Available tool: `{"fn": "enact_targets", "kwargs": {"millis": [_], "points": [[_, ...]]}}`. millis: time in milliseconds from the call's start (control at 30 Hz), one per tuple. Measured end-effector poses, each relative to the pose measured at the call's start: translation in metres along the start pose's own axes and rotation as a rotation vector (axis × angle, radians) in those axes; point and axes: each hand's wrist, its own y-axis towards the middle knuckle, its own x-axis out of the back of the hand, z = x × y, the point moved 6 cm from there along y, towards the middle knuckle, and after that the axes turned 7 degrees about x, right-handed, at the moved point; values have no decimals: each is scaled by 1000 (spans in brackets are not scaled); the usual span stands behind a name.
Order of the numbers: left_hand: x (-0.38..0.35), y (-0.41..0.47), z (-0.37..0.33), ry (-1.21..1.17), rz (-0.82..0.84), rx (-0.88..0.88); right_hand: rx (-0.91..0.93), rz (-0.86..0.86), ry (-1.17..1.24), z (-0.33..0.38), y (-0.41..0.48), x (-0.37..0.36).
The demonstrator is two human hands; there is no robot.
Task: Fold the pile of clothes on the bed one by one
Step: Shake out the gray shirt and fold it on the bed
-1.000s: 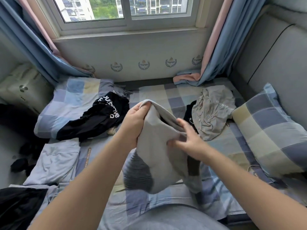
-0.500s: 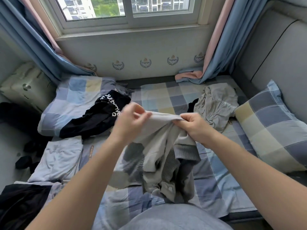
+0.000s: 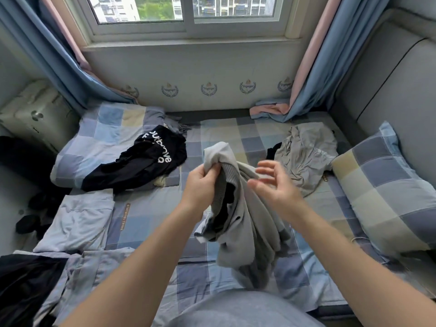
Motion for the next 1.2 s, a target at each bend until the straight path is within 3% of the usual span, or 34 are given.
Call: {"fn": "enact_targets", "kwargs": {"millis": [167, 400, 533, 633, 733, 867, 900, 1033, 1200], "points": [[-7, -2, -7, -180, -29, 179, -93, 130, -213, -24, -24, -34], [3, -2, -14, -347, -31, 237, 68, -56, -343, -12, -13, -28], [10, -2, -6, -419, -14, 279, 12, 68, -376, -21, -9, -47], [24, 1, -5, -437, -29, 285, 34, 20, -381, -30, 5, -38], [54, 6, -5, -308, -100, 260, 58, 32, -286, -23, 21, -15], [75, 10, -10, 590, -212, 42, 113, 111, -102, 6, 34, -6], [66, 6, -11, 643, -139, -13, 119, 109, -48, 14, 37, -7], [12, -8, -10, 461, 283, -185, 138, 161, 144, 42, 44, -19], [-3, 0, -4, 495, 372, -217, 122, 227, 231, 62, 44, -11]]}}
